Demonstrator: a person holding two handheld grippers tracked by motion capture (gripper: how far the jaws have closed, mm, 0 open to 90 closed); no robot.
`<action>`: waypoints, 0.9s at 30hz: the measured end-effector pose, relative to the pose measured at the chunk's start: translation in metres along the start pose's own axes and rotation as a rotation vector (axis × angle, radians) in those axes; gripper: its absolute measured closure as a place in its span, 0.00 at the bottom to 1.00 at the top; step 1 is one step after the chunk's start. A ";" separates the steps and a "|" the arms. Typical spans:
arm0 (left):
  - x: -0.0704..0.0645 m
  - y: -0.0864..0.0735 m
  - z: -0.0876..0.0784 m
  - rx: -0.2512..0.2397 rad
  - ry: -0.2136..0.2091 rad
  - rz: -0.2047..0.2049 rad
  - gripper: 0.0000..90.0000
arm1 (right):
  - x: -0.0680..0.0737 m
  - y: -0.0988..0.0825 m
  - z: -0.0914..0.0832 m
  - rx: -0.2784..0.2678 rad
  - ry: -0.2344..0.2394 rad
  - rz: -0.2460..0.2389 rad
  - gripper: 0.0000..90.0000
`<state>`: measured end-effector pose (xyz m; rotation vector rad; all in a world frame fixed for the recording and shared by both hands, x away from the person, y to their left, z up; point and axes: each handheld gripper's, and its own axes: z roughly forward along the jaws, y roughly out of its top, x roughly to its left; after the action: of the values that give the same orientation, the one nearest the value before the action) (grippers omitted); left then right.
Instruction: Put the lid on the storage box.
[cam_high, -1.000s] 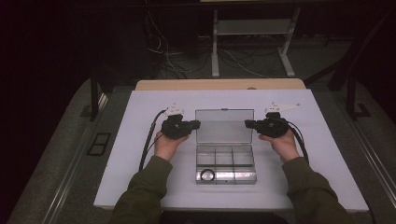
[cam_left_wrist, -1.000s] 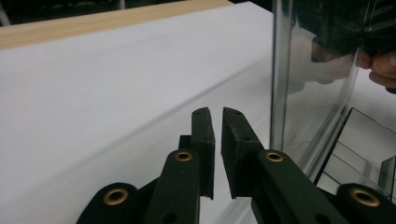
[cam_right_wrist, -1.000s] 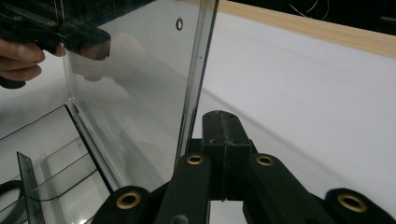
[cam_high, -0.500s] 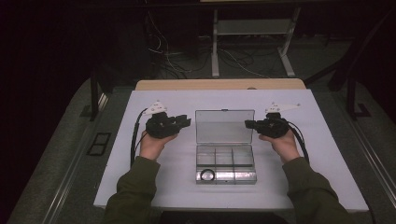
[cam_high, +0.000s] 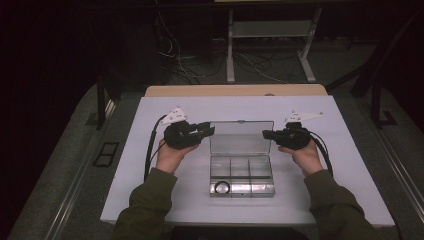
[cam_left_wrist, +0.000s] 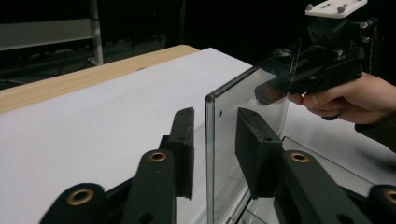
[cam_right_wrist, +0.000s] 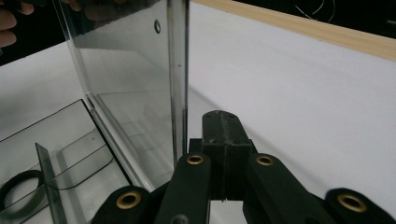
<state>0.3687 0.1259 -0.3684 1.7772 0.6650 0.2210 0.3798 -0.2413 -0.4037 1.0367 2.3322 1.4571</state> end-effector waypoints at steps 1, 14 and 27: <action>-0.001 0.000 0.000 -0.001 -0.007 0.004 0.77 | 0.001 0.000 -0.001 0.001 0.000 -0.002 0.99; -0.014 -0.001 -0.006 -0.010 -0.038 0.031 0.85 | 0.007 -0.001 -0.009 -0.002 0.008 -0.018 0.99; -0.023 -0.005 -0.014 -0.015 -0.062 0.027 0.82 | 0.012 -0.008 -0.038 -0.013 0.010 -0.023 0.99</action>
<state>0.3416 0.1255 -0.3648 1.7724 0.5946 0.1880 0.3488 -0.2624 -0.3898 0.9974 2.3304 1.4710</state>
